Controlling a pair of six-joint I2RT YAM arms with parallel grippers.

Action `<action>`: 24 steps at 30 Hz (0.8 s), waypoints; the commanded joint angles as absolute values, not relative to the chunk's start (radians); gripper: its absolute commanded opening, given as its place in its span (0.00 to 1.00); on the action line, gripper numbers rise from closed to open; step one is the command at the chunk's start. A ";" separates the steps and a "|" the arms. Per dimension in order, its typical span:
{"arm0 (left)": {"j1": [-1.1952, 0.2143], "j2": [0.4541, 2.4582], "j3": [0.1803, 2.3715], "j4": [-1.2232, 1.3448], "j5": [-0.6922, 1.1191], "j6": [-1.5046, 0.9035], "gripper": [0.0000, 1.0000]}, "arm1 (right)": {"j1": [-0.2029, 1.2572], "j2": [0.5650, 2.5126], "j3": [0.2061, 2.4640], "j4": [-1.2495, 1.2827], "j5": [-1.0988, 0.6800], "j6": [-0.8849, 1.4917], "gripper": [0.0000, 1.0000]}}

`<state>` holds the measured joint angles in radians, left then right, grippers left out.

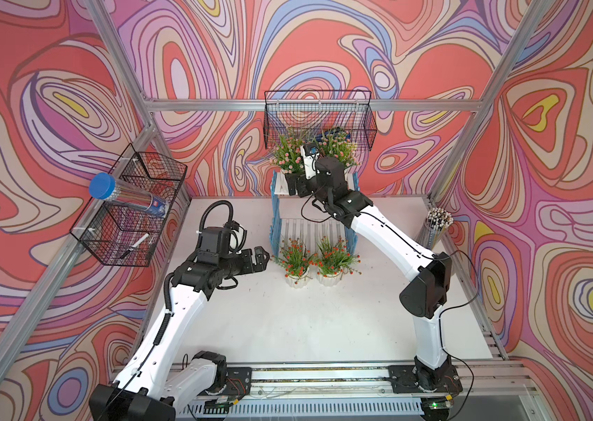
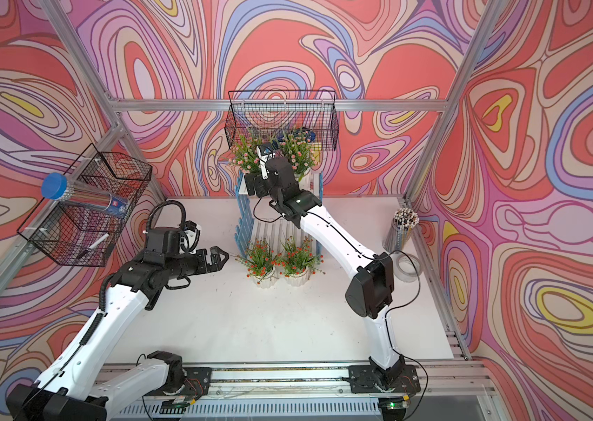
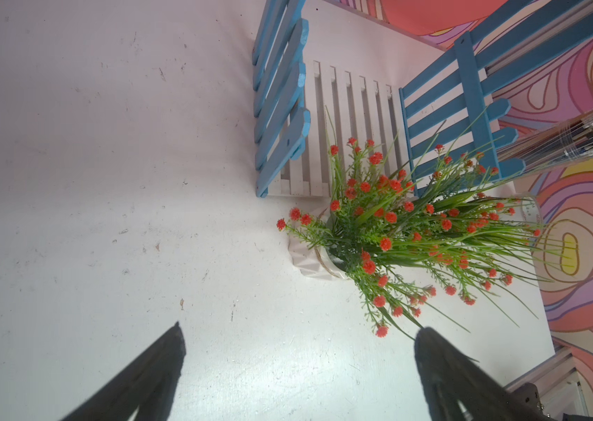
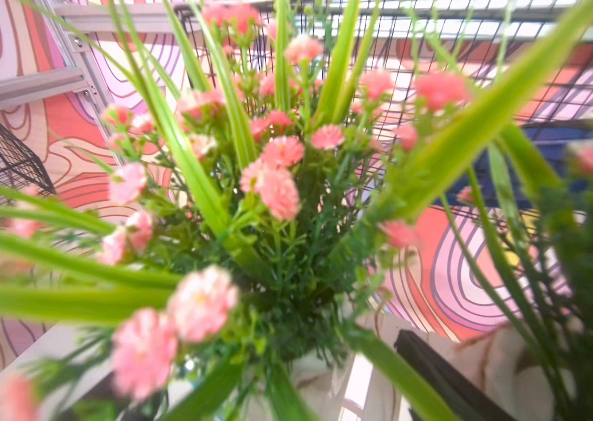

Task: Place the baby's breath potted plants on the rack by color
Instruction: Place the baby's breath potted plant on the rack.

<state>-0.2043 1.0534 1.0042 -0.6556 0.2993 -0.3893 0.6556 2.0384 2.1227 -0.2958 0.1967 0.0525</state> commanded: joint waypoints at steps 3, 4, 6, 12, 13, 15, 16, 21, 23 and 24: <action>-0.212 1.055 0.971 -0.685 0.317 -0.375 1.00 | 0.717 1.929 2.042 -0.270 0.240 0.064 0.98; -0.219 1.056 0.965 -0.688 0.313 -0.368 1.00 | 0.734 1.909 2.025 -0.279 0.246 0.064 0.98; -0.246 1.063 0.956 -0.701 0.288 -0.351 1.00 | 0.773 1.863 1.976 -0.288 0.273 0.058 0.98; -0.406 1.076 0.900 -0.696 0.143 -0.356 1.00 | 0.853 1.671 1.717 -0.363 0.295 0.162 0.98; -0.430 1.068 0.878 -0.673 0.118 -0.369 1.00 | 0.863 1.632 1.652 -0.365 0.306 0.176 0.98; -0.485 1.043 0.820 -0.607 0.076 -0.387 1.00 | 0.890 1.565 1.541 -0.373 0.353 0.196 0.98; -0.517 1.033 0.784 -0.560 0.060 -0.388 1.00 | 0.900 1.532 1.485 -0.386 0.371 0.213 0.98; -0.662 1.013 0.639 -0.338 -0.054 -0.367 1.00 | 0.933 1.387 1.273 -0.449 0.415 0.318 0.98; -0.696 1.027 0.616 -0.275 -0.101 -0.380 1.00 | 0.943 1.334 1.211 -0.471 0.446 0.353 0.98; -0.714 1.037 0.596 -0.215 -0.128 -0.387 1.00 | 0.945 1.309 1.182 -0.479 0.460 0.369 0.98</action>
<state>-0.6830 1.0332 0.6167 -0.4084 -0.0116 -0.3710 0.9337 1.3727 1.2293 -0.4351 0.3935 0.2855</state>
